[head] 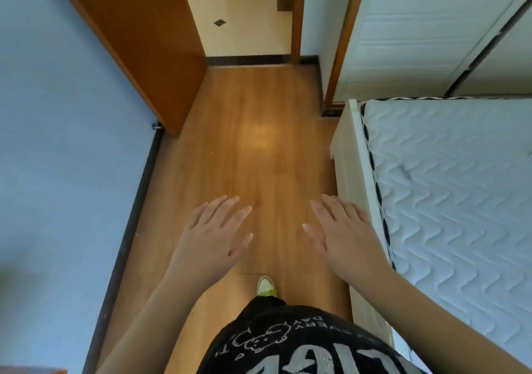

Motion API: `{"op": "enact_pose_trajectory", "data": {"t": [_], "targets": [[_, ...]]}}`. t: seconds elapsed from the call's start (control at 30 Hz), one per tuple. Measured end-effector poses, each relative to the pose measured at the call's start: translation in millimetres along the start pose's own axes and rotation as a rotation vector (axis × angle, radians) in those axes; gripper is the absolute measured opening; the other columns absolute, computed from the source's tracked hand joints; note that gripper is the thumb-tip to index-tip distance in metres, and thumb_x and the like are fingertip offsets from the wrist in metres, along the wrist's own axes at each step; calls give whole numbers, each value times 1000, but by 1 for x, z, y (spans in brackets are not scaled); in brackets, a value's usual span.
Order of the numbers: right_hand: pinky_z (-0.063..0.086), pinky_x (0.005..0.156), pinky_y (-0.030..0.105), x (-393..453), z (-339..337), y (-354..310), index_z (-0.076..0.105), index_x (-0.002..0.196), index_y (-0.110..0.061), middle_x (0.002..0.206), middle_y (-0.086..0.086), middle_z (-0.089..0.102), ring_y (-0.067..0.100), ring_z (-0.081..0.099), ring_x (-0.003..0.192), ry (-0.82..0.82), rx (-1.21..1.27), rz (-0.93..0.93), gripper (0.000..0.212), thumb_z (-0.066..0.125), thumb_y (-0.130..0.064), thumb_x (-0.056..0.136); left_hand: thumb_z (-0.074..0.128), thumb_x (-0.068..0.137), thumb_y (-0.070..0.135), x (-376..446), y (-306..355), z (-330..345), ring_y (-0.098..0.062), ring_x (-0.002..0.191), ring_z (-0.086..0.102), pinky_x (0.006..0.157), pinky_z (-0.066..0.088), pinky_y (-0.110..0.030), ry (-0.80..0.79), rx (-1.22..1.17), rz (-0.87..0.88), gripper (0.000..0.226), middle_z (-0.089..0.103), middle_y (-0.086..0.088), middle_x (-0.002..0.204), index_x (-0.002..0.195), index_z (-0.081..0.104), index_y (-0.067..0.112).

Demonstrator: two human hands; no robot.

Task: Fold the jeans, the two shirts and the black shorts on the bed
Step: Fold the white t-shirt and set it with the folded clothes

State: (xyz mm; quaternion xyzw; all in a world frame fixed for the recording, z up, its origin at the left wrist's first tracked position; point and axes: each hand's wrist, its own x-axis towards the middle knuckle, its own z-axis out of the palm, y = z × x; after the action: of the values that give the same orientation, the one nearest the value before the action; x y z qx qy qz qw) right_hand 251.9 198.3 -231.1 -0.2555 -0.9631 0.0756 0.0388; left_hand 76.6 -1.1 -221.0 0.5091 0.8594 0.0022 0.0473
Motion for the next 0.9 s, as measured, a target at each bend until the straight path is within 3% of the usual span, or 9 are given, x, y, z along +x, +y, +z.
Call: {"op": "enact_pose_trajectory", "data": {"t": [0.1, 0.23, 0.37, 0.53, 0.73, 0.9], "targets": [[43, 103, 44, 53, 0, -2, 59, 128, -16, 131, 9, 60, 26, 57, 121, -16, -18, 61, 53, 30, -50, 99, 29, 98, 55, 37, -52, -16, -21, 136, 45, 110, 35, -45, 42, -46, -41, 54, 52, 1, 143, 139, 50, 26], [41, 105, 42, 113, 1, 9, 54, 134, -19, 139, 7, 54, 25, 51, 128, -41, -17, 55, 55, 29, -52, 99, 33, 97, 53, 109, -92, -27, -23, 135, 46, 109, 40, -51, 33, 0, 41, 53, 54, -2, 141, 137, 53, 24], [39, 108, 43, 156, 2, 23, 50, 139, -18, 145, 7, 48, 24, 44, 134, -61, -3, 16, 58, 26, -52, 99, 31, 98, 53, 174, -89, -26, -22, 137, 43, 114, 31, -46, 40, -38, 70, 53, 51, 0, 144, 140, 50, 26], [35, 111, 42, 225, 18, 57, 50, 140, -18, 149, 7, 44, 24, 40, 138, -72, -3, 26, 58, 28, -53, 99, 37, 98, 47, 270, -76, -25, -19, 136, 45, 116, 30, -45, 37, -73, 211, 48, 53, 0, 142, 138, 54, 24], [31, 115, 43, 342, 22, 110, 46, 143, -20, 153, 6, 39, 23, 35, 142, -87, 9, -6, 56, 32, -52, 99, 32, 98, 54, 395, -85, -26, -18, 140, 40, 117, 23, -44, -104, 44, 219, 54, 49, 2, 146, 143, 45, 29], [23, 113, 37, 433, 8, 152, 37, 149, -21, 153, 2, 39, 21, 37, 141, -110, 29, 95, 59, 33, -53, 99, 31, 98, 58, 500, -88, -45, -19, 139, 41, 117, 27, -45, -140, 68, 223, 56, 49, 2, 146, 145, 42, 30]]}}
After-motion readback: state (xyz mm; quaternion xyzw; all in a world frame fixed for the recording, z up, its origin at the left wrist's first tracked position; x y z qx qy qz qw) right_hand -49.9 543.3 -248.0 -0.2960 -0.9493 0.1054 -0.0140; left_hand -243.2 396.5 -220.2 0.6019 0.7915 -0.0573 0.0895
